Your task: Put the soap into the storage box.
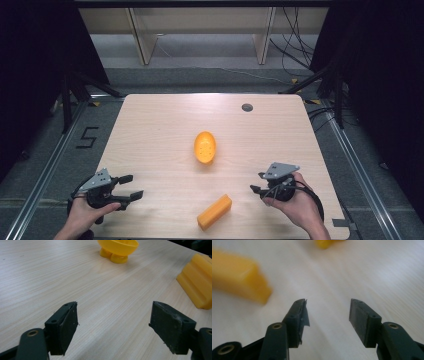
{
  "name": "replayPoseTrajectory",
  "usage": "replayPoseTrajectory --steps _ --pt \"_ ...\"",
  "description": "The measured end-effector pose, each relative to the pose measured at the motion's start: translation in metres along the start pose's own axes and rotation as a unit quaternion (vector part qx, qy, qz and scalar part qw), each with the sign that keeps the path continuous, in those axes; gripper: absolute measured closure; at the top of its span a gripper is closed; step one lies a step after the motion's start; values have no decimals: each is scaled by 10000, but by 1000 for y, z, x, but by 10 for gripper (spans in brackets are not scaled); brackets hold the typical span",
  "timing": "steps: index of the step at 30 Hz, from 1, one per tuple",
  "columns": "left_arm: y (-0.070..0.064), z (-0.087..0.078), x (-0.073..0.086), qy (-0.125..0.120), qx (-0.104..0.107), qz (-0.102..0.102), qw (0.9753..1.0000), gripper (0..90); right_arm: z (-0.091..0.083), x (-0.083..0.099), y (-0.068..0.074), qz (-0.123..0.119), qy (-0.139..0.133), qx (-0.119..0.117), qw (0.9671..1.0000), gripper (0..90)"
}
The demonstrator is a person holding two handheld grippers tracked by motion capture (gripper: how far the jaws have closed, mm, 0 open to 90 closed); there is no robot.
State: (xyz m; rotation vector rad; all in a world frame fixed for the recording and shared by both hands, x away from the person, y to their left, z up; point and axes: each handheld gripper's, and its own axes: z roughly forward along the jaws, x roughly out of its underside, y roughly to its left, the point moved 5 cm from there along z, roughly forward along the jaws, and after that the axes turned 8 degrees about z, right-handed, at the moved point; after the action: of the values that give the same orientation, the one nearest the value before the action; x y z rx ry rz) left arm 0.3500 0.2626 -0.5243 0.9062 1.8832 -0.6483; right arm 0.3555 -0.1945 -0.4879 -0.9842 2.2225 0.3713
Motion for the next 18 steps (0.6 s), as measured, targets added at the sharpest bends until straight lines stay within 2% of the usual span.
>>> replayPoseTrajectory --steps 1,2,3,4,5,6,7,8,9,10,11,12,13,14,15,16,17,18 --pt "0 0 1 51 25 33 10000 228 -1 -1 7 -352 191 -85 9992 499" --pt "-1 0 1 33 26 -16 10000 237 -4 0 14 -664 613 -184 9957 511" --pt "0 -1 0 23 30 89 10000 244 -5 -1 18 -1294 934 -208 9870 511" --pt "-1 -1 0 36 28 102 9999 247 -6 0 22 -1593 1165 -171 9802 511" --pt "-1 -2 0 71 -28 127 9999 250 -7 0 27 -2001 1517 -182 9678 511" --pt "-2 -2 1 76 -6 93 9999 253 -6 -1 29 -2409 1702 -194 9553 508" --pt "-2 -1 1 47 67 135 9999 256 -7 -3 32 -2634 1932 -227 9449 507" --pt "-3 -1 1 57 80 158 9998 257 -9 -4 36 -2684 2175 -200 9382 508" --pt "-3 -1 0 59 79 152 9998 258 -8 -8 39 -2958 2236 -244 9284 504" --pt "-3 0 0 62 86 154 9998 260 -10 -10 44 -2901 2360 -231 9272 500" --pt "-3 0 1 89 98 165 9998 260 -11 -16 48 -3059 2354 -265 9221 499" --pt "-5 1 1 56 73 45 9999 260 -10 -23 51 -3301 2312 -361 9145 496" --pt "-4 0 1 108 54 61 9999 260 -10 -29 55 -3474 2256 -480 9089 492" --pt "-4 0 1 104 57 53 9999 260 -12 -32 61 -3371 2309 -448 9116 485" --pt "-4 0 1 92 72 68 9999 260 -11 -39 64 -3628 2276 -534 9021 480" --pt "-4 0 1 64 87 131 9999 260 -10 -45 69 -3773 2244 -586 8966 474" --pt "-3 0 1 90 78 156 9998 260 -12 -46 75 -3583 2356 -544 9017 466" --pt "-3 0 1 108 74 154 9998 260 -6 -53 79 -3942 2268 -794 8871 451"
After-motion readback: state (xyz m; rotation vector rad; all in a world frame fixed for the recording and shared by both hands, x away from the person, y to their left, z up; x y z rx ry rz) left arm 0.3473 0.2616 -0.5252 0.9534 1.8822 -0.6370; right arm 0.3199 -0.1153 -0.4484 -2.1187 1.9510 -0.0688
